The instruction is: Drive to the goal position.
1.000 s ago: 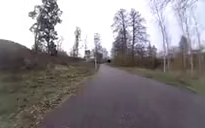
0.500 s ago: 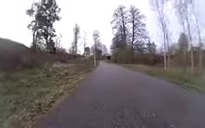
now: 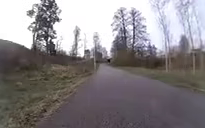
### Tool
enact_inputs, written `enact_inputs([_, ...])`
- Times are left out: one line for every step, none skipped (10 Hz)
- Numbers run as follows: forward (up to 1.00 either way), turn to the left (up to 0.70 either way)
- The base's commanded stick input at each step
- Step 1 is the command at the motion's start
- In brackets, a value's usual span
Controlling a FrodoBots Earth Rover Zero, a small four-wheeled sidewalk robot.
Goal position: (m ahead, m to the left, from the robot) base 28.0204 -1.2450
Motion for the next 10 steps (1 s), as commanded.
enact_inputs([0.7,0.0])
enact_inputs([0.7,0.0])
enact_inputs([0.7,0.0])
enact_inputs([0.7,0.0])
enact_inputs([0.7,0.0])
enact_inputs([0.7,0.0])
enact_inputs([0.7,0.0])
enact_inputs([0.7,0.0])
enact_inputs([0.7,0.0])
enact_inputs([0.7,0.0])
